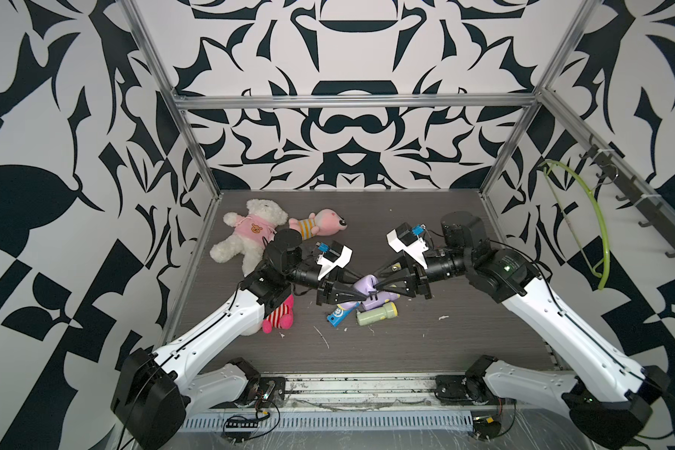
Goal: Close the plug at the bottom of the flashlight
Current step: Close the plug of the flashlight.
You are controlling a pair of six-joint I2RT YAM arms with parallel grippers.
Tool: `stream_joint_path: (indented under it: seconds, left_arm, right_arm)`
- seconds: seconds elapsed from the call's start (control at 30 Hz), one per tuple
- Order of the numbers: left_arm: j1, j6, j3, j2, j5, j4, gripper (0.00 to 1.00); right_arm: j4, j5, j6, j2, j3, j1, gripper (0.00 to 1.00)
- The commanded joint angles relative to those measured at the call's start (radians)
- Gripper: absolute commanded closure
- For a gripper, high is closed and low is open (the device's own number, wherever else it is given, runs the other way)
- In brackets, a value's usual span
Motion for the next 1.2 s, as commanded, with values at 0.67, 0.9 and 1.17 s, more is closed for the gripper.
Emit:
stream_joint_path:
  seconds: [0.67,0.9,1.17]
  left_arm:
    - [0.009,0.016,0.057,0.026,-0.013,-0.034,1.00]
    - [0.008,0.018,0.059,0.029,-0.008,-0.037,1.00]
    - [0.009,0.022,0.062,0.032,0.005,-0.042,1.00]
  right_arm:
    - [0.002,-0.108,-0.012,0.047,0.047,0.022,0.78]
    - [0.007,-0.106,-0.010,0.069,0.050,0.024,0.89]
    - [0.007,-0.094,-0.011,0.085,0.054,0.024,0.96]
